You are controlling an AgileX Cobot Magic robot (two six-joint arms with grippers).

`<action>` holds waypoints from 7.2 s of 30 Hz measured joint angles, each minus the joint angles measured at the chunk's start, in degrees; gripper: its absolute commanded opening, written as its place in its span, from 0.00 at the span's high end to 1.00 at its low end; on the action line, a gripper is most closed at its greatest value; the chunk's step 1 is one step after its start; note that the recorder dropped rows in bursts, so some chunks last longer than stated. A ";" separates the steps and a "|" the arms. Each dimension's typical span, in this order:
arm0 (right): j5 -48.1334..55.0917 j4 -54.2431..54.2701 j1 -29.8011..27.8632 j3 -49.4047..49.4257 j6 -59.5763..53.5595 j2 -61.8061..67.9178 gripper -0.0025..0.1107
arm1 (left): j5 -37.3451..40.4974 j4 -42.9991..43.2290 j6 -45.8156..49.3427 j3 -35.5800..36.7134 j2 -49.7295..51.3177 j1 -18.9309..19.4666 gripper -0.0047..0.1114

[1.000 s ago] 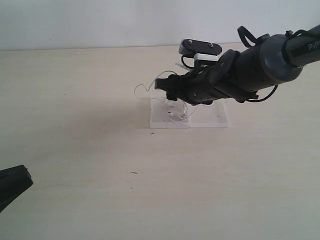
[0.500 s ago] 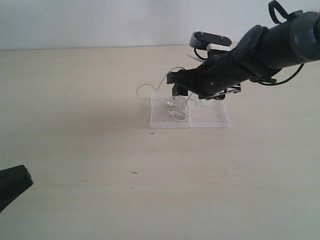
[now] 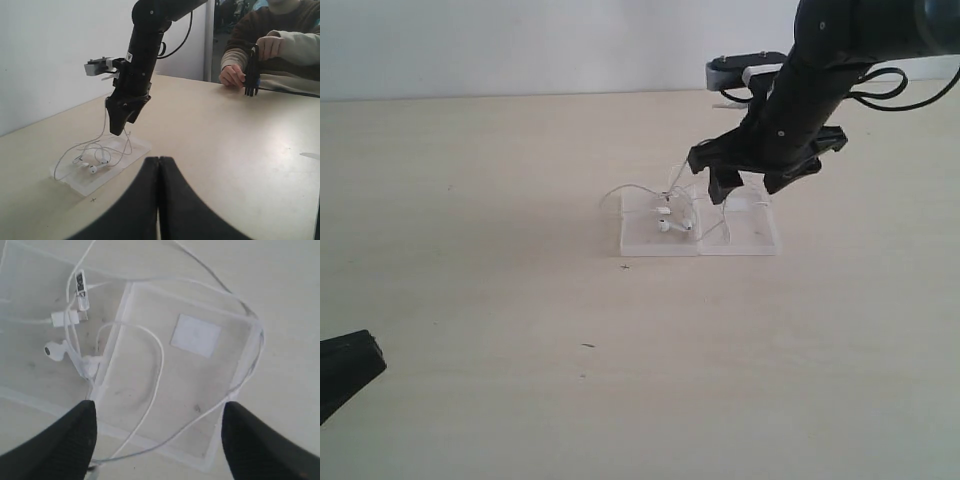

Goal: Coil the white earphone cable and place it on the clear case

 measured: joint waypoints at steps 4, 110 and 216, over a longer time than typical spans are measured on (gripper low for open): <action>0.27 -0.07 0.00 -5.19 1.82 2.11 0.38 | 0.00 0.00 0.00 0.00 0.00 0.00 0.96; 15.13 -24.43 12.45 -22.83 -6.26 6.44 0.13 | 0.00 0.00 0.00 0.00 0.00 0.00 0.96; -36.18 15.27 -16.46 79.18 -24.55 -114.06 0.98 | 0.00 0.00 0.00 0.13 0.00 0.00 0.96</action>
